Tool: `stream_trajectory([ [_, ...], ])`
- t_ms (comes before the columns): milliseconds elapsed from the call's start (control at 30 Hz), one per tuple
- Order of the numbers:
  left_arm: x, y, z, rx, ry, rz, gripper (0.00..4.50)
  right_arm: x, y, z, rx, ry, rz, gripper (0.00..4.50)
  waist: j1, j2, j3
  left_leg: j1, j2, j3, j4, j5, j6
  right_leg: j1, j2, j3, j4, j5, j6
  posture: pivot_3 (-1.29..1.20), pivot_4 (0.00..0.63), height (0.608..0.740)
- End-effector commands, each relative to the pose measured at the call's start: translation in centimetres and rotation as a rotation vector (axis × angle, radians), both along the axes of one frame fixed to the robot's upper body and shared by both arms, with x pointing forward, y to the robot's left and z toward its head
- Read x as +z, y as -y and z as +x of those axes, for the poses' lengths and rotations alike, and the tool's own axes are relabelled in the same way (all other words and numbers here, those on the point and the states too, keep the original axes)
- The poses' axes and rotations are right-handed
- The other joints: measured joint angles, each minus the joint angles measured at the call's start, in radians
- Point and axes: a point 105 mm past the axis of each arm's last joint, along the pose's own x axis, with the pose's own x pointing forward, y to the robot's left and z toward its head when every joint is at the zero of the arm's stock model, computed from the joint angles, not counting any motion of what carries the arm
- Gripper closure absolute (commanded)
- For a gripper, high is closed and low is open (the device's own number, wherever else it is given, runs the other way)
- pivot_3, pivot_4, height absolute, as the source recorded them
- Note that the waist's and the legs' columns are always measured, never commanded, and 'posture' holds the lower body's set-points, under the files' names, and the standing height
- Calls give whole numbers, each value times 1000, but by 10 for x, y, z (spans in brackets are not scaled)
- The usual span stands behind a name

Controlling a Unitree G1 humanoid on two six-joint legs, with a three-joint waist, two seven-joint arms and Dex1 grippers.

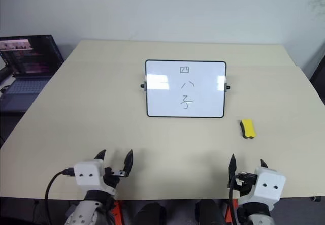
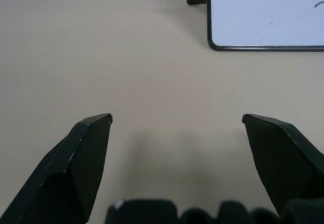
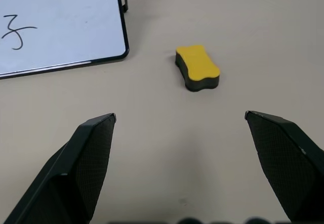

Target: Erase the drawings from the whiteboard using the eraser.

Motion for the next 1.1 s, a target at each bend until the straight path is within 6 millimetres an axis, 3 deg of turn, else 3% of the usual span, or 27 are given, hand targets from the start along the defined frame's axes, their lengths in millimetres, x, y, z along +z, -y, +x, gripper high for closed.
stream_trajectory([
  [33,12,1,5,-26,62,10,0,3,-1,1,-25,34,-2,34,0,0,0,0,0,0,0,0,0,0,0,0,0,0,0,0,150,740],
  [167,14,-2,8,-26,68,15,0,-7,-6,3,-10,12,7,34,0,-1,-1,0,0,0,0,0,0,0,0,0,0,0,0,0,150,740],
  [333,26,10,12,-74,108,12,0,-7,-6,3,-19,11,-7,34,0,-1,-1,0,0,0,0,0,0,0,0,0,0,0,0,0,150,740],
  [600,50,66,21,-233,206,-4,0,-18,10,7,-35,-30,-72,34,1,-1,-1,0,0,0,0,0,0,1,0,0,0,0,0,0,150,740],
  [700,90,10,87,-287,254,48,0,-22,9,10,-22,-31,-66,34,13,0,2,1,0,-1,1,0,0,0,0,-1,3,0,0,0,150,740],
  [733,105,-1,98,-310,270,51,0,-24,9,11,-22,-36,-64,34,16,0,2,2,0,-4,1,2,0,0,2,-5,5,1,-2,0,150,740],
  [767,112,-3,103,-344,268,61,0,-27,10,12,-25,-42,-53,34,16,0,1,2,1,-5,2,4,-2,1,5,-9,5,2,-5,0,150,740],
  [867,128,21,105,-583,207,18,0,-38,8,18,6,-61,-38,34,1,3,-4,3,6,-7,-1,4,-4,2,8,-8,3,2,-9,0,150,740],
  [933,133,38,96,-755,159,-14,0,7,49,87,29,18,-105,34,-16,-1,0,3,3,-4,-1,3,-5,2,4,-5,3,4,-10,0,150,740],
  [967,134,43,92,-804,140,-26,0,30,61,105,28,48,-114,34,-30,-1,8,3,3,1,1,3,-6,2,4,0,2,6,-7,0,150,740],
  [1033,134,57,76,-984,56,-89,0,47,70,121,29,40,-98,34,-28,5,13,-1,-7,7,7,6,0,-2,1,4,1,14,2,0,150,740],
  [1100,135,65,60,-1130,-23,-125,0,53,70,129,46,16,-87,34,-7,-5,5,0,-6,2,3,6,1,0,0,2,2,11,1,0,150,740],
])
